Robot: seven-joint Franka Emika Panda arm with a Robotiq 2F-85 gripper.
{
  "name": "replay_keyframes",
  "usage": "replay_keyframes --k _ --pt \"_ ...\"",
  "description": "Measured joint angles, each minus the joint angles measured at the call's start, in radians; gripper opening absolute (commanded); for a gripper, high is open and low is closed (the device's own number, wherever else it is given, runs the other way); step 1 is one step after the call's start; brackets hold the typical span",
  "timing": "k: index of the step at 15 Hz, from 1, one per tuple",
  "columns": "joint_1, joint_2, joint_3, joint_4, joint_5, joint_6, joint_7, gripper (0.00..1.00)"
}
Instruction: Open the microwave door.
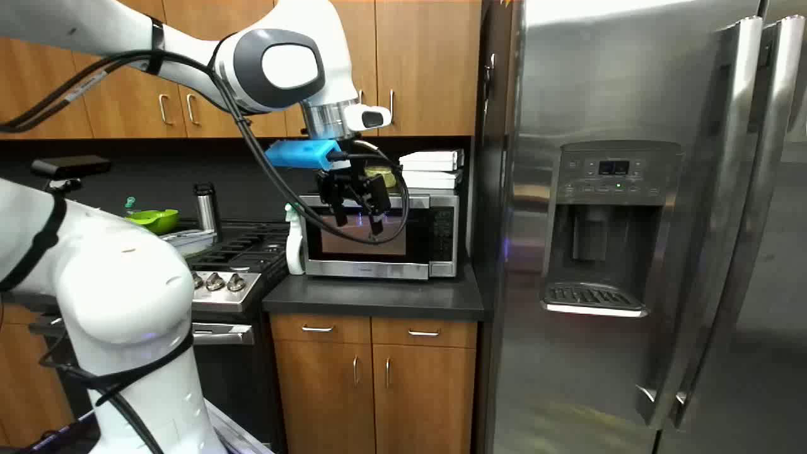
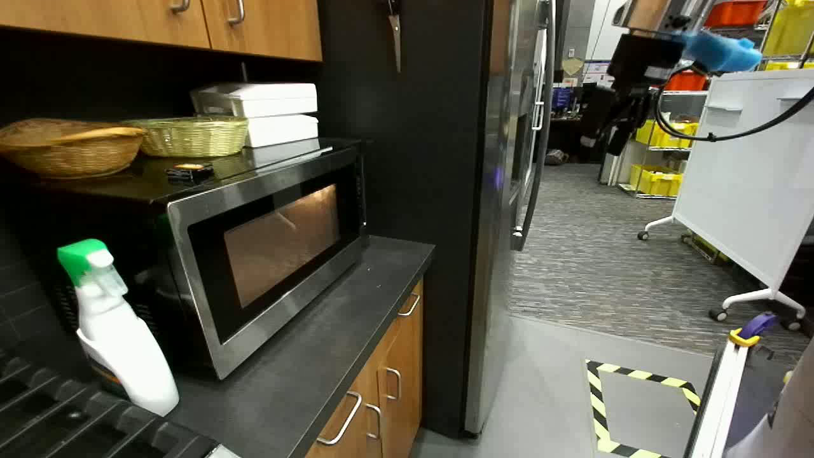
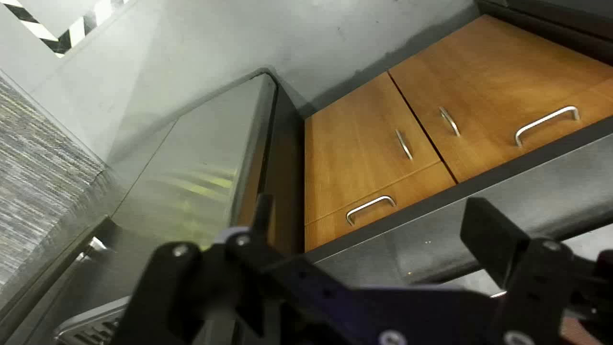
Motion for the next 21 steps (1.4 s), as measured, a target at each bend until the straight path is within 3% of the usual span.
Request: replay_keyframes --k 12,21 --pt "0.007 0.000 0.006 0.000 0.000 0.000 0.000 1.00" --pt "0.079 0.034 0.056 0.007 0.018 0.037 0.009 1.00"
